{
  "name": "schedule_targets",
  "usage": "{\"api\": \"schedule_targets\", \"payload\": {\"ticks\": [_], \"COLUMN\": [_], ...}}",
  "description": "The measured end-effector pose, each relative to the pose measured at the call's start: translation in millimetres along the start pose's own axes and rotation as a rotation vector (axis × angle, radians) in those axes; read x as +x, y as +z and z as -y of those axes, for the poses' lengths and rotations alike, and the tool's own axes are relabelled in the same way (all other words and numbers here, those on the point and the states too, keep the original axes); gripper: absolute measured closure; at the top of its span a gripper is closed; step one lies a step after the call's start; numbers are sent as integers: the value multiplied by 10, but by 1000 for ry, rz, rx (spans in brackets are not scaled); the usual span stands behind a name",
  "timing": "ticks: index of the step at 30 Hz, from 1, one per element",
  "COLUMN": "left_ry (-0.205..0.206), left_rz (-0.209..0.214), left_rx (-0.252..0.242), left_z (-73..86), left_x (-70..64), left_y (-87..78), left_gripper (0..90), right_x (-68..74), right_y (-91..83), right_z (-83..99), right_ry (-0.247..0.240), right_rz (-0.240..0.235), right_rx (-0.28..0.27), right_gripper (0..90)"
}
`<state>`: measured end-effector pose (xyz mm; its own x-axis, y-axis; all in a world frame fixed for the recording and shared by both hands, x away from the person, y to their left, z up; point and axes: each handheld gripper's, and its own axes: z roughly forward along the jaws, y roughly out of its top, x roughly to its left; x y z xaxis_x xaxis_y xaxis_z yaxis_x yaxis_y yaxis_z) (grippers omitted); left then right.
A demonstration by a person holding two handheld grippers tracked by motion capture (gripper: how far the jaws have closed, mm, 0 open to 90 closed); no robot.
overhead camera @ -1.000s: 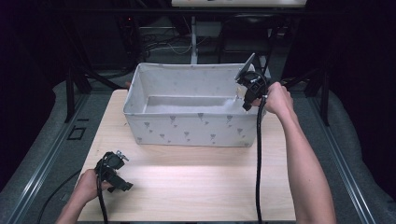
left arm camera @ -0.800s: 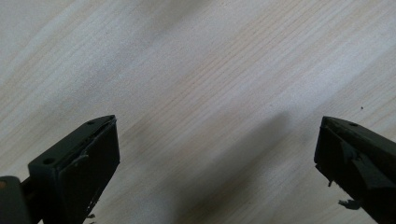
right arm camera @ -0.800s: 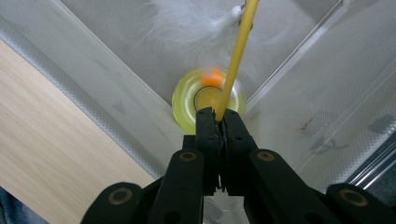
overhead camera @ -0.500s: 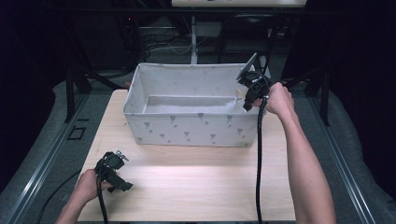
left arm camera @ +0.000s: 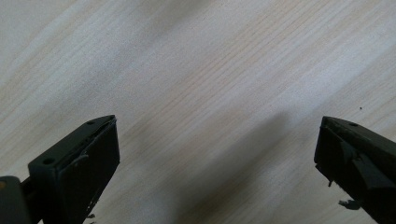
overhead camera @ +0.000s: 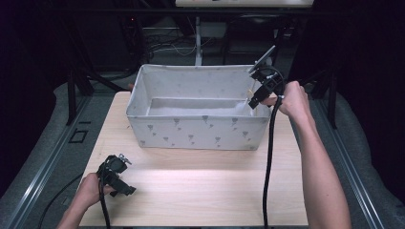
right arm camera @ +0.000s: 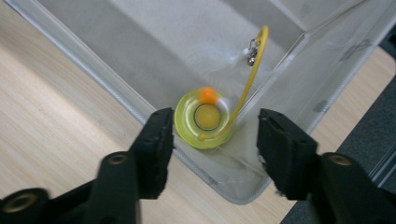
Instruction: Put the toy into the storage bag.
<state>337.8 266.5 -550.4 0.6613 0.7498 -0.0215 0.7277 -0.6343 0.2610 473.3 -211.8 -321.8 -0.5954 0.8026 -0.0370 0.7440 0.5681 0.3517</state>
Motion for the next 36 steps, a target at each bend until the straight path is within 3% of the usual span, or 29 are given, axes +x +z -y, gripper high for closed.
{"api": "schedule_targets", "payload": {"ticks": [10,20,28,36], "left_ry": [0,6,7,7], "left_rz": [1,-2,-5,-5], "left_rx": [3,3,6,7], "left_z": [-3,-5,-5,-5], "left_x": [-6,-8,-10,-12], "left_y": [2,4,5,8], "left_gripper": [2,2,2,2], "right_x": [223,511,696,893], "right_y": [-254,-331,-246,25], "right_z": [134,282,413,699], "right_ry": [-37,-99,-139,-165], "right_rz": [-13,-33,-49,-69], "right_rx": [-83,-120,-140,-131], "right_gripper": [168,99,64,61]}}
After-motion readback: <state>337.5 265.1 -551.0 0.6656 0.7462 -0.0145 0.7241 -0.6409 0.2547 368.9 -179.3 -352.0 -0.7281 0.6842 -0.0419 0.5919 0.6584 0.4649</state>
